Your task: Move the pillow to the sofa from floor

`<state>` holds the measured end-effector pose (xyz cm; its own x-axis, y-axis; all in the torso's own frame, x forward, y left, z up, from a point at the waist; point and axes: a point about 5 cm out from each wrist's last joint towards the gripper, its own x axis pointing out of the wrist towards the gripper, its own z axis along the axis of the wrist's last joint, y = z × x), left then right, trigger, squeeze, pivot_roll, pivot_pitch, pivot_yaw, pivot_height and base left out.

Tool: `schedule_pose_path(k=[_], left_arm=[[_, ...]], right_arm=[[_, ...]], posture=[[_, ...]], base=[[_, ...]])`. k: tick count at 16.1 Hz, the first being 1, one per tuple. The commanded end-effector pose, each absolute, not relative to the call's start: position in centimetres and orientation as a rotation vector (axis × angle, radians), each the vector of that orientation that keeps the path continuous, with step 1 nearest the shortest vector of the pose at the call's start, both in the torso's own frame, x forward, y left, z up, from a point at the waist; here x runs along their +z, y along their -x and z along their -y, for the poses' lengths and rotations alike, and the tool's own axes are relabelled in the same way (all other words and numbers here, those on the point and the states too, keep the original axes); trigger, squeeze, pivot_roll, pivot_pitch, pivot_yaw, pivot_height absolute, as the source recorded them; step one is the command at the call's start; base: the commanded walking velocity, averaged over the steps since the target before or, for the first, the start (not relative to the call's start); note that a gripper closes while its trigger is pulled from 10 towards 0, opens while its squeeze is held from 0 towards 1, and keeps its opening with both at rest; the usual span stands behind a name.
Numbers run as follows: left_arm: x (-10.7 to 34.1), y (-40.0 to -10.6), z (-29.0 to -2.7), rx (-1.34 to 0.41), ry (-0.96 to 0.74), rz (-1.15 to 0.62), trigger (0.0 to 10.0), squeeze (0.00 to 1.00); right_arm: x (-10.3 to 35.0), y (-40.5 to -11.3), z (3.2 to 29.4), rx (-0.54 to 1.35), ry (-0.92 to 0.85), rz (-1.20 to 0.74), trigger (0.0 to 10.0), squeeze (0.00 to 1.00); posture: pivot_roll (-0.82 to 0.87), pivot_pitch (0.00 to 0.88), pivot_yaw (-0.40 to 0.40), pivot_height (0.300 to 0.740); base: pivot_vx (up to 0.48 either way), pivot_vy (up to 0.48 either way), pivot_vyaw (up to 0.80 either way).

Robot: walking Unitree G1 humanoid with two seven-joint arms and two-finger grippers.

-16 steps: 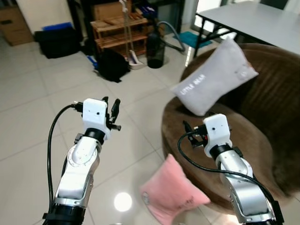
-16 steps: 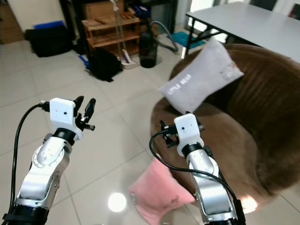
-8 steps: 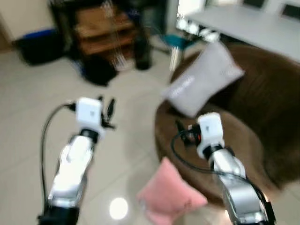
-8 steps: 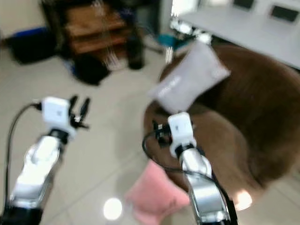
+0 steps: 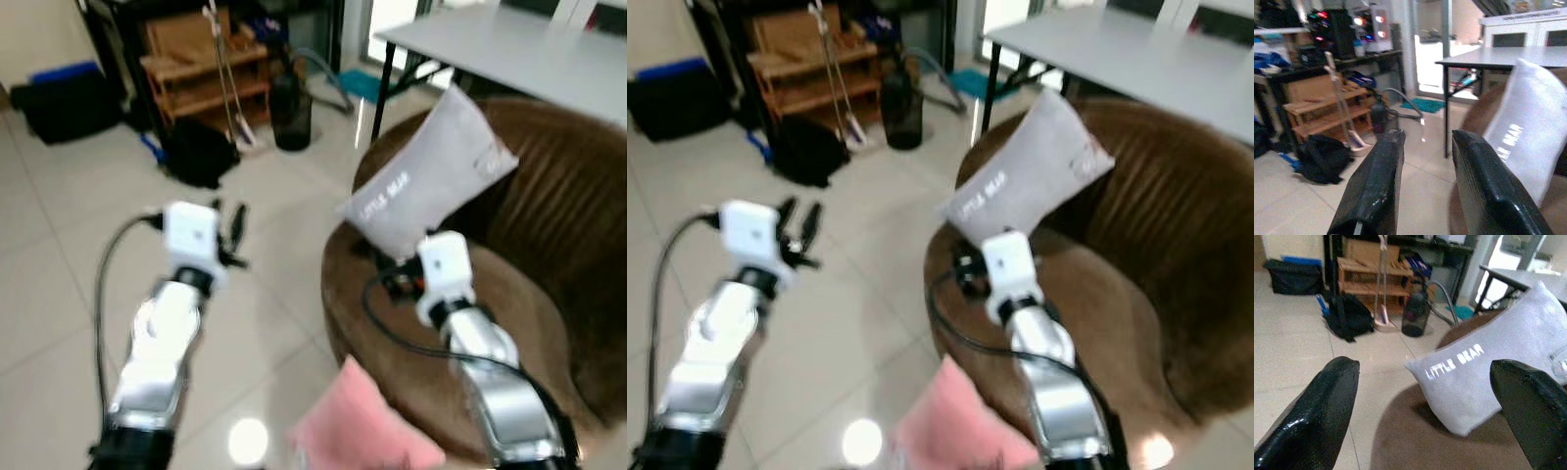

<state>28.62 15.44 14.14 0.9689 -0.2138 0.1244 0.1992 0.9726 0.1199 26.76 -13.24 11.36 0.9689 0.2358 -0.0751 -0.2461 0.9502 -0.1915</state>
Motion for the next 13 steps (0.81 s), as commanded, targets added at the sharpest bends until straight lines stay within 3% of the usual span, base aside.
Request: schedule_pose_path(k=[1, 12, 13], left_arm=[[14.0, -28.5, -15.9, -0.205, -0.119, 0.125, 10.0, 0.0], [12.4, -27.7, -16.0, -0.24, -0.077, 0.062, 10.0, 0.0], [12.4, -27.6, -15.9, -0.256, -0.047, 0.057, 10.0, 1.0]], right_arm=[[11.1, -26.6, 13.5, 0.23, 0.191, -0.068, 10.0, 0.0], [10.9, -26.3, 13.1, 0.263, 0.17, -0.062, 10.0, 0.0], [10.8, -26.2, 12.9, 0.291, 0.141, -0.072, 10.0, 0.76]], posture=[[-0.06, 0.018, 0.009, 0.73], [-0.05, 0.0, 0.005, 0.61], [-0.06, 0.0, 0.005, 0.61]], base=[[0.0, 0.0, 0.0], [0.0, 0.0, 0.0], [0.0, 0.0, 0.0]])
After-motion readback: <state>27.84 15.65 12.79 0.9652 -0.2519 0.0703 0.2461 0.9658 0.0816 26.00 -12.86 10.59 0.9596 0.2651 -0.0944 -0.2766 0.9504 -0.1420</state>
